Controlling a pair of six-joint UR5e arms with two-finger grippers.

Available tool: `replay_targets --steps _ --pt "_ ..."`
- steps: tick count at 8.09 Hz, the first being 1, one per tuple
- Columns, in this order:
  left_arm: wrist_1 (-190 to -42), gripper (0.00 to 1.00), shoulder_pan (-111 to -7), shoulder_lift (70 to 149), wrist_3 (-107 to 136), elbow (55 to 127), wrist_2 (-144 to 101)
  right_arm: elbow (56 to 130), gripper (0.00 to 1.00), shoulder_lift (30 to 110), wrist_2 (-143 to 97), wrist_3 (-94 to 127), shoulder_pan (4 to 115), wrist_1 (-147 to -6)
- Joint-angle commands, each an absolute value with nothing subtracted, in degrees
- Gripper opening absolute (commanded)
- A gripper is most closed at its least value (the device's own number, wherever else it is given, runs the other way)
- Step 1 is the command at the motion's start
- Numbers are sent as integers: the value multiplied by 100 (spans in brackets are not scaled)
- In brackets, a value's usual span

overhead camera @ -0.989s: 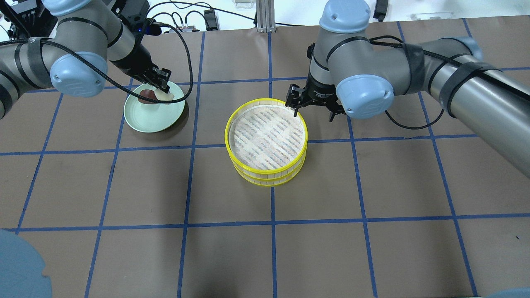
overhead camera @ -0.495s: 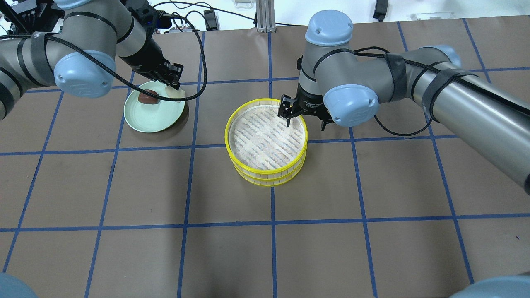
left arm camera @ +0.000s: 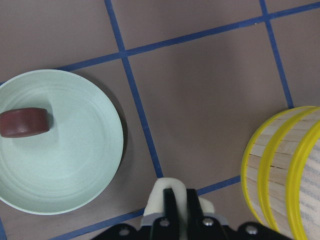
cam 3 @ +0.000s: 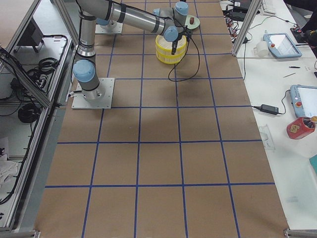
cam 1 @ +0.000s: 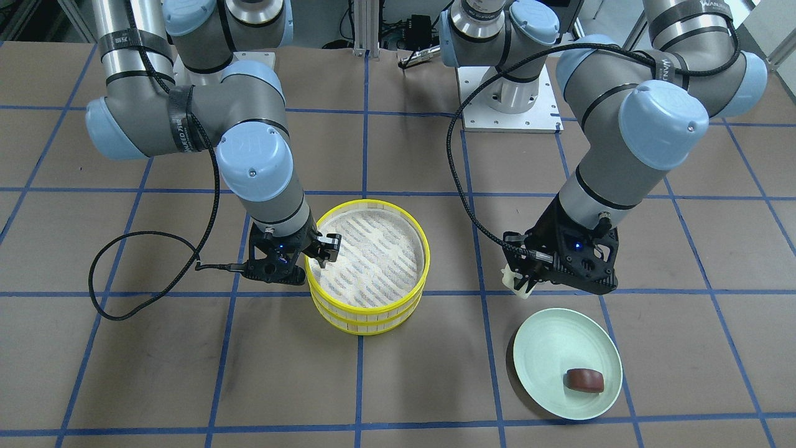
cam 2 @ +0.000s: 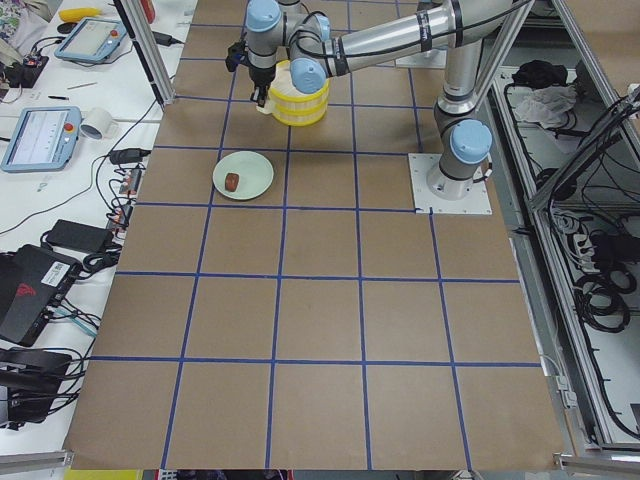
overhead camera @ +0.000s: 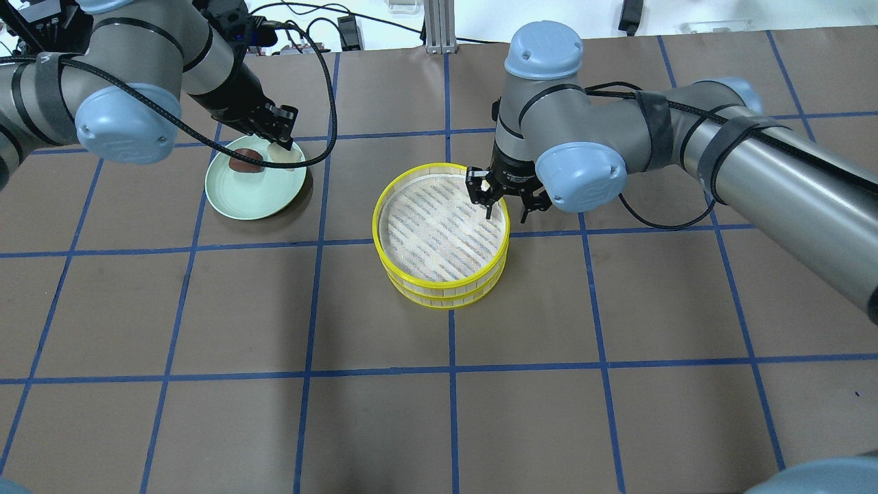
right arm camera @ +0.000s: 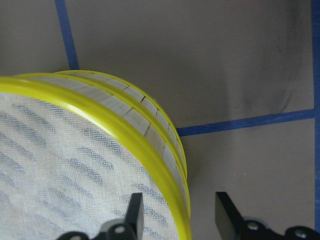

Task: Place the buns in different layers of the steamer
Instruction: 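Move the right gripper to the steamer's top tier rim and grasp it, then lift the top tier with the right gripper and set it beside the bottom tier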

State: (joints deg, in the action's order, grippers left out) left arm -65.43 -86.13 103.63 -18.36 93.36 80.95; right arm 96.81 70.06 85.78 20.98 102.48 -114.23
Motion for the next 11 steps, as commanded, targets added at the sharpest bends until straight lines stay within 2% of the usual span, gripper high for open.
replay_targets --steps 1,6,11 --pt "-6548 0 -8596 10319 -1828 9334 8104 9677 7 7031 8578 2057 10248 -11399" --pt "-6548 0 -8596 10239 -1837 9325 8148 9598 3 7145 8796 2048 10318 -11373" --pt "-6557 0 -8587 10178 -1846 9299 8156 9133 3 8110 8956 1451 9810 -9936"
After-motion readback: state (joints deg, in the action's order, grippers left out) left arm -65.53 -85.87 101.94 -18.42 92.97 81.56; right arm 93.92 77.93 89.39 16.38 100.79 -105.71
